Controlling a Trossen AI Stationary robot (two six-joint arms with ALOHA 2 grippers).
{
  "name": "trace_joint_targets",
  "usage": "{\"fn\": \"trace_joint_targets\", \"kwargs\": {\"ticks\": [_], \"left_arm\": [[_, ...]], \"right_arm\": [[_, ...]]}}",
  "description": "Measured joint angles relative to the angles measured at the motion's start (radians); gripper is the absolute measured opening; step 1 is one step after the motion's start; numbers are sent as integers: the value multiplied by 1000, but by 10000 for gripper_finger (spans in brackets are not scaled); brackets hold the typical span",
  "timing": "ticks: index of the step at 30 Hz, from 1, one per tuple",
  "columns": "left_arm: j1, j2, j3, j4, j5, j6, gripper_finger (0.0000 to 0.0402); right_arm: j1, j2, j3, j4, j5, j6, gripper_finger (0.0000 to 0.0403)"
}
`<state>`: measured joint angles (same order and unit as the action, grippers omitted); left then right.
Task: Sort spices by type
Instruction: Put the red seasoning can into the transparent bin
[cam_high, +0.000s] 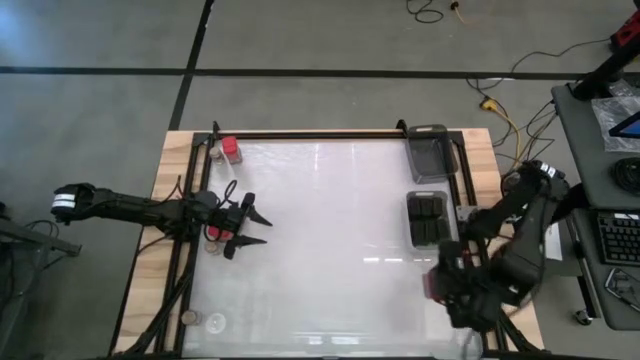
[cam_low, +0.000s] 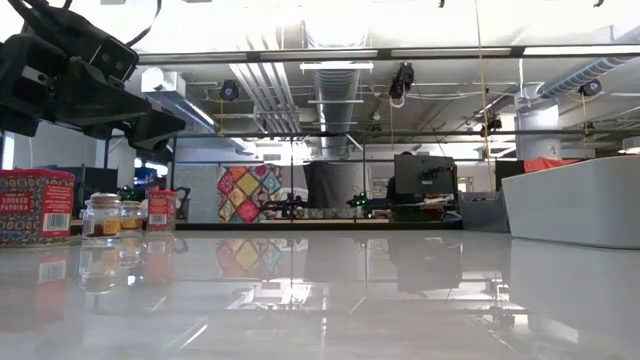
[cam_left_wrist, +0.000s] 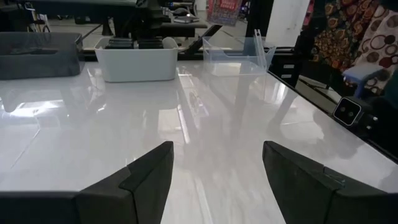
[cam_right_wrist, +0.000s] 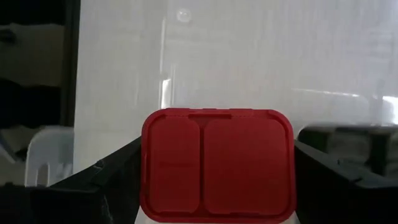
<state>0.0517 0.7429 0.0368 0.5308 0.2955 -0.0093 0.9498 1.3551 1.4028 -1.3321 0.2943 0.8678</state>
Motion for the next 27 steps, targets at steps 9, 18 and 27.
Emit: {"fn": "trace_joint_targets", "kwargs": {"ticks": [9, 18, 27], "left_arm": [[0, 0, 0, 0, 0, 0, 232], [0, 2, 0, 0, 0, 0, 232], [0, 2, 0, 0, 0, 0, 232]], "right_arm": [[248, -3, -196, 65, 45, 255, 308], [321, 12, -284, 274, 94, 314, 307], [321, 63, -388, 396, 128, 397, 307]]}}
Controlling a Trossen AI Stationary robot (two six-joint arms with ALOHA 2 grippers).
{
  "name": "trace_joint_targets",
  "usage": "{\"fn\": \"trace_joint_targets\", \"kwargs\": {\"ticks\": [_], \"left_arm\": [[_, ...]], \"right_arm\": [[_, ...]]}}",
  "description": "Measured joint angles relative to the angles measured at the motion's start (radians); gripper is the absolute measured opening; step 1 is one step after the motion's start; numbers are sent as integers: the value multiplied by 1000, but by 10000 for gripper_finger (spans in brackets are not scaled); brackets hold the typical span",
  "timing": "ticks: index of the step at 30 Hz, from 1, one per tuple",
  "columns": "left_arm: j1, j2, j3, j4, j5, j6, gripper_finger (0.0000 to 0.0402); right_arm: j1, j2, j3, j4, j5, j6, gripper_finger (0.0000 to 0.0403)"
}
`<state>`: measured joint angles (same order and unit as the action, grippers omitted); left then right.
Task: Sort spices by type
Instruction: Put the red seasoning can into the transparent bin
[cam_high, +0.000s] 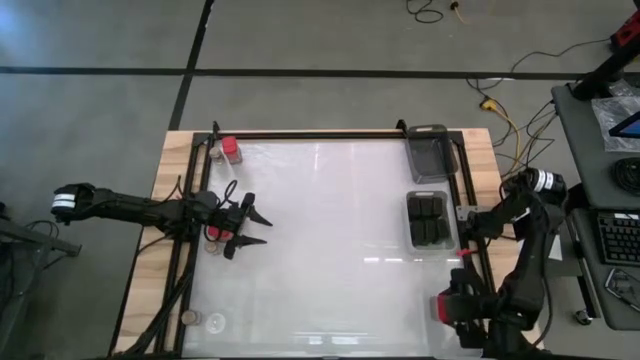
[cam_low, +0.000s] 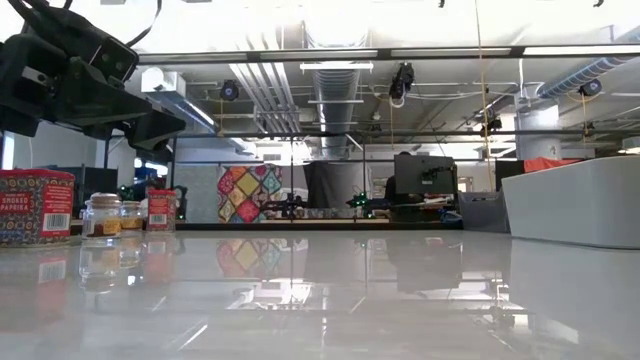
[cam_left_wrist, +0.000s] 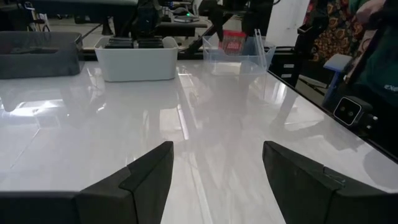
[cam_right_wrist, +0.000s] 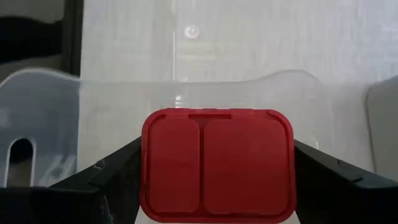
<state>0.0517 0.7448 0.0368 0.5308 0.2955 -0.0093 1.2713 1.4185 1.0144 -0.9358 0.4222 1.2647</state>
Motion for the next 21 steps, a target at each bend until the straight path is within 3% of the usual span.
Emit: {"fn": "trace_joint_targets", "kwargs": {"ticks": [10, 21], "left_arm": [[0, 0, 0, 0, 0, 0, 232], [0, 0, 0, 0, 0, 0, 232]], "right_arm": [[-19, 6, -36, 12, 57, 38, 308], [-35, 6, -83, 99, 43, -22, 313]]}}
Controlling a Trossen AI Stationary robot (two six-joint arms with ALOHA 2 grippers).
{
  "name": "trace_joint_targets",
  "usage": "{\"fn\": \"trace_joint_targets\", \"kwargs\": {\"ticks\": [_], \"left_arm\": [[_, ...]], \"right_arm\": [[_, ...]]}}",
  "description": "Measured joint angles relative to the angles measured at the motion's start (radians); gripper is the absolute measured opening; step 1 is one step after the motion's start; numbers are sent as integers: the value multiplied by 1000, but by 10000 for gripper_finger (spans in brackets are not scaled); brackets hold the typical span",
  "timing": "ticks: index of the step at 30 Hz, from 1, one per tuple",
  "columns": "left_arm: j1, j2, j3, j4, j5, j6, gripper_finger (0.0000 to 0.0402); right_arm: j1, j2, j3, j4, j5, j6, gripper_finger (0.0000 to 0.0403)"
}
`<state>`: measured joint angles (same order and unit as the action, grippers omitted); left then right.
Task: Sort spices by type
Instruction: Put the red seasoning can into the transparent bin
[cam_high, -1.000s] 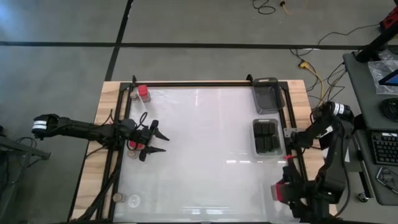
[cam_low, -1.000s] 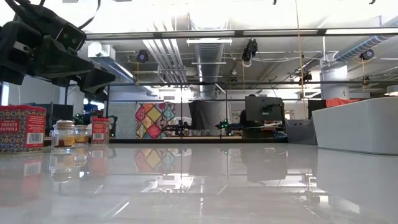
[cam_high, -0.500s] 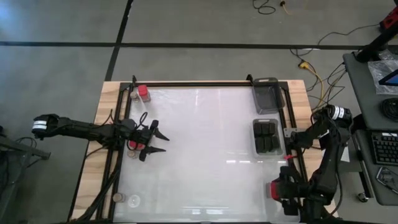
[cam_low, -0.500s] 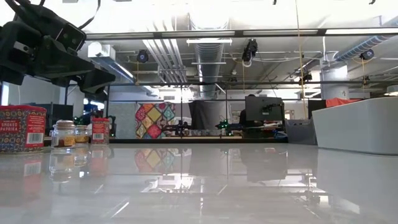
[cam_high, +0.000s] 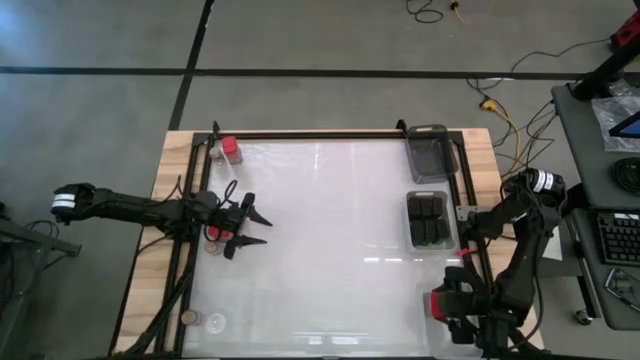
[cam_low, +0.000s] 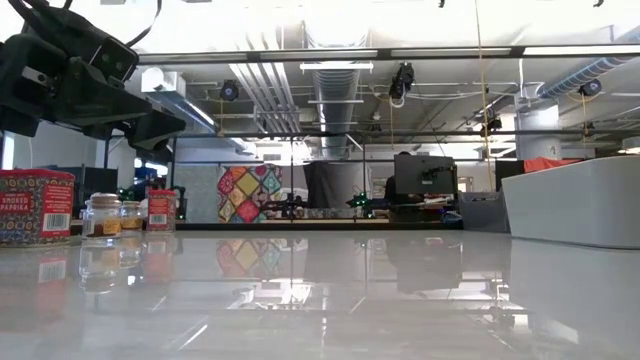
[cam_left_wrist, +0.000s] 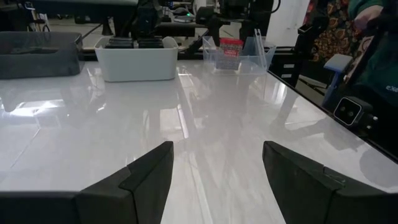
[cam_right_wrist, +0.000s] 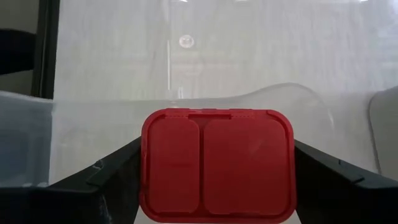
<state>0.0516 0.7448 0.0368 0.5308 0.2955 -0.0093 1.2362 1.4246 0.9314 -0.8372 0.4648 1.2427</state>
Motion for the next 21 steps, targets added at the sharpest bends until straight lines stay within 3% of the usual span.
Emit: {"fn": "trace_joint_targets", "kwargs": {"ticks": [11, 21], "left_arm": [[0, 0, 0, 0, 0, 0, 232], [0, 0, 0, 0, 0, 0, 232]], "right_arm": [[0, 0, 0, 10, 0, -50, 349], [0, -4, 62, -2, 0, -77, 354]]}}
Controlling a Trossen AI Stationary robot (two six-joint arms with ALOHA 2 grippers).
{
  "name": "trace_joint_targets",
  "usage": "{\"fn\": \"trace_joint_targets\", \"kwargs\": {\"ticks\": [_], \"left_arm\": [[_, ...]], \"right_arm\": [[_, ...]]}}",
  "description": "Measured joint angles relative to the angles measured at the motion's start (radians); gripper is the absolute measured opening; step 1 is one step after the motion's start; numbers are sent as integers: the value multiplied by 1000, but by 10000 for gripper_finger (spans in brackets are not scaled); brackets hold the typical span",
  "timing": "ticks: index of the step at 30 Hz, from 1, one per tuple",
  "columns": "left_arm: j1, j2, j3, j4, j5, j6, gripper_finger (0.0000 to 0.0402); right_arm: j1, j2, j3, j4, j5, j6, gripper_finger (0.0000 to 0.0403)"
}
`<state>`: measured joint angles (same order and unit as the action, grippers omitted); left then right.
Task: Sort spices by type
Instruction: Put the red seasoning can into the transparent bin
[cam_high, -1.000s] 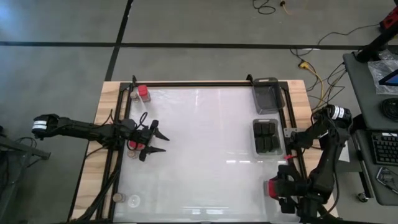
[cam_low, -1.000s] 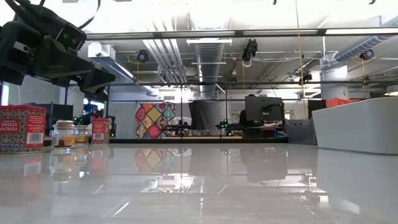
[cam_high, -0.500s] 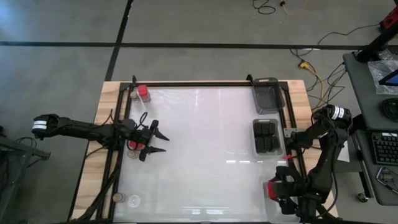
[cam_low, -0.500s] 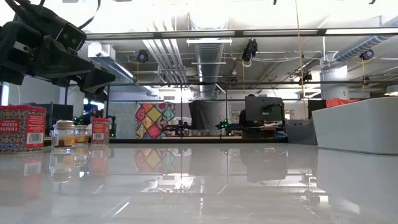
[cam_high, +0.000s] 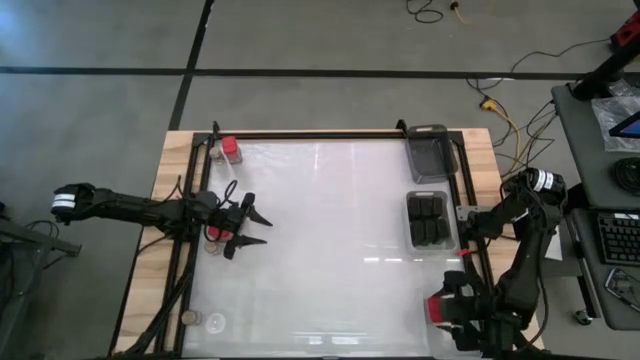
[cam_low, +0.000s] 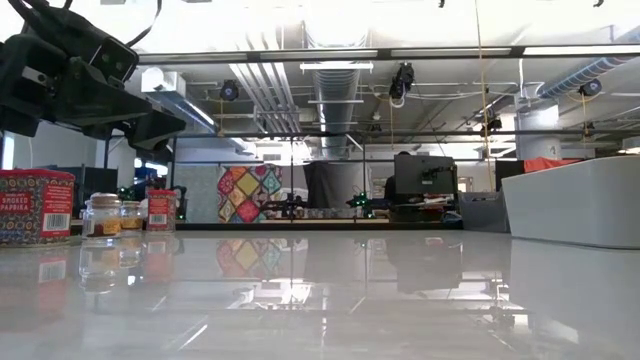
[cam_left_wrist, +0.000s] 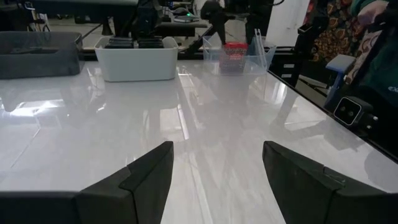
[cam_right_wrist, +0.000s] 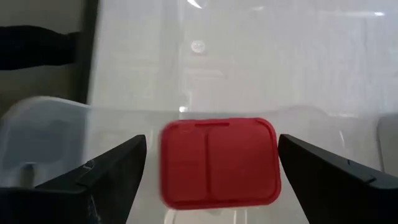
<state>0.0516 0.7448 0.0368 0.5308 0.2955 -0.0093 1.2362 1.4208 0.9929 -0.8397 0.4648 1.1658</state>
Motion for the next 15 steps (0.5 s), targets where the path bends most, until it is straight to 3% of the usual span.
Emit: {"fn": "trace_joint_targets", "kwargs": {"ticks": [8, 15], "left_arm": [[0, 0, 0, 0, 0, 0, 232], [0, 0, 0, 0, 0, 0, 232]], "right_arm": [[-6, -4, 163, -122, 49, -70, 354], [-76, -5, 252, -105, 261, -242, 354]]}}
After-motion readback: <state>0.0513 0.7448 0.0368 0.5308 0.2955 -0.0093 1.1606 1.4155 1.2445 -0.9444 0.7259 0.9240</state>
